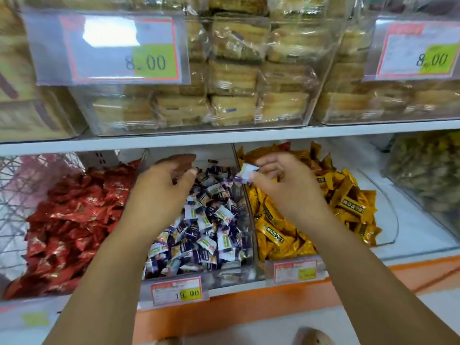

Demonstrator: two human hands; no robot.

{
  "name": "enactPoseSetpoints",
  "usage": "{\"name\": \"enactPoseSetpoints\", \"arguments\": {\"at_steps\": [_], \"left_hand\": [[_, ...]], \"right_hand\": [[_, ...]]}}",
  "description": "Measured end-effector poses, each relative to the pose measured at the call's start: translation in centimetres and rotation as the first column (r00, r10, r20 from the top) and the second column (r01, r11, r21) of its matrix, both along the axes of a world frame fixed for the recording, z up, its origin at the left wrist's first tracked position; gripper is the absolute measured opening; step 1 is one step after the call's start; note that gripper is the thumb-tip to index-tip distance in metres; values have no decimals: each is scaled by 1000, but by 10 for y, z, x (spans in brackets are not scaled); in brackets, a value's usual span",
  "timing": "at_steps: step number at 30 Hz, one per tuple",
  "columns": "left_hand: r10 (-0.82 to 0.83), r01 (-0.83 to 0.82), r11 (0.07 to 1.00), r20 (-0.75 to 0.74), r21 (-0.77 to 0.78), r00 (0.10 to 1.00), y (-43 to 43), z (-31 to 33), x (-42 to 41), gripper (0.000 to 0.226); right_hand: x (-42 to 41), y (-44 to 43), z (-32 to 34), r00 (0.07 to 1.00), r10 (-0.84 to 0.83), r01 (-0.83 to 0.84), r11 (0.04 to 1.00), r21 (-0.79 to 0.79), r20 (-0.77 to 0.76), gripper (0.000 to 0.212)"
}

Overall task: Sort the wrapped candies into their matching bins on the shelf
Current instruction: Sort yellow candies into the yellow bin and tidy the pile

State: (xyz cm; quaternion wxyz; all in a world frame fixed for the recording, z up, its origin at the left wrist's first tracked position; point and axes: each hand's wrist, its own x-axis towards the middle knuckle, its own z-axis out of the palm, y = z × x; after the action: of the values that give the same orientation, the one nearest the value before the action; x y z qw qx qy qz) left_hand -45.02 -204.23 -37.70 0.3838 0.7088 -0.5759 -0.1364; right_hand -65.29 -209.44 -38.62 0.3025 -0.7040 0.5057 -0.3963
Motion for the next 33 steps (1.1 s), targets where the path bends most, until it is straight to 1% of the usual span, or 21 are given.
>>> {"name": "enactPoseSetpoints", "arguments": {"at_steps": [1, 2, 3, 5, 6, 7, 8, 10, 12, 14, 15, 17, 20, 22, 23, 25, 27, 29, 31, 33], "left_hand": [[20, -21, 1000, -10, -20, 1000, 2, -1, 3, 31], [30, -30, 999, -14, -41, 999, 2, -1, 4, 30], [26, -27, 998, -14, -54, 1000, 2, -2, 5, 29], [-7, 7, 999, 4, -47, 1000, -2, -6, 2, 31], [-37, 37, 999, 18, -35, 999, -5, -9, -1, 32], [-80, 81, 996, 32, -29, 996, -8, -12, -6, 33], [-130, 131, 991, 41, -21, 991, -11, -15, -12, 33], [-216, 216, 976, 47, 3, 975, -16, -22, -27, 33], [-280, 280, 960, 67, 17, 958, -21, -29, -42, 32], [-327, 329, 944, 91, -6, 941, -25, -35, -56, 33], [-343, 347, 938, 101, -26, 934, -28, -37, -61, 34], [-368, 377, 925, 137, -47, 920, -32, -41, -72, 39], [-458, 462, 886, 233, 44, 858, -33, -42, -90, 58], [-501, 495, 861, 366, 118, 784, -33, -44, -102, 69], [-496, 488, 862, 430, 138, 754, -33, -45, -105, 69], [-454, 447, 883, 496, 142, 740, -34, -47, -110, 60], [-425, 419, 899, 492, 131, 759, -35, -47, -110, 54], [-420, 417, 902, 451, 112, 787, -38, -44, -110, 58], [-388, 391, 919, 314, 56, 867, -42, -37, -111, 65], [-328, 336, 941, 148, -34, 933, -47, -31, -113, 64]], "right_hand": [[2, -3, 0, 999, 30, -30, 1000, 9, -43, 14], [-2, -9, 1, 997, 12, -12, 1000, 1, -75, 14], [-11, -15, 5, 995, -45, 43, 999, -24, -85, 14], [-42, -31, 13, 973, -210, 201, 975, -98, -99, 20], [-59, -38, 15, 951, -281, 267, 957, -113, -128, 23], [-72, -46, 14, 933, -316, 301, 947, -109, -170, 26], [-82, -52, 9, 922, -320, 308, 947, -89, -217, 26], [-89, -60, -3, 900, -274, 280, 959, -32, -339, 26], [-87, -62, -16, 861, -238, 260, 965, -13, -449, 29], [-85, -64, -22, 839, -260, 271, 961, -47, -477, 32], [-85, -66, -22, 847, -268, 273, 960, -57, -459, 31], [-86, -68, -23, 886, -263, 275, 961, -24, -381, 29], [-88, -73, -27, 910, -268, 289, 957, 19, -316, 27], [-89, -77, -30, 906, -278, 296, 955, 10, -318, 24], [-89, -79, -32, 905, -283, 296, 955, -7, -318, 21], [-89, -81, -33, 905, -296, 292, 955, -58, -306, 14], [-89, -80, -34, 907, -303, 278, 952, -125, -291, 12], [-91, -76, -32, 921, -294, 250, 949, -193, -257, 11], [-92, -70, -24, 950, -242, 201, 957, -209, -197, 11], [-89, -59, -14, 980, -151, 129, 978, -163, -129, 10]]}}
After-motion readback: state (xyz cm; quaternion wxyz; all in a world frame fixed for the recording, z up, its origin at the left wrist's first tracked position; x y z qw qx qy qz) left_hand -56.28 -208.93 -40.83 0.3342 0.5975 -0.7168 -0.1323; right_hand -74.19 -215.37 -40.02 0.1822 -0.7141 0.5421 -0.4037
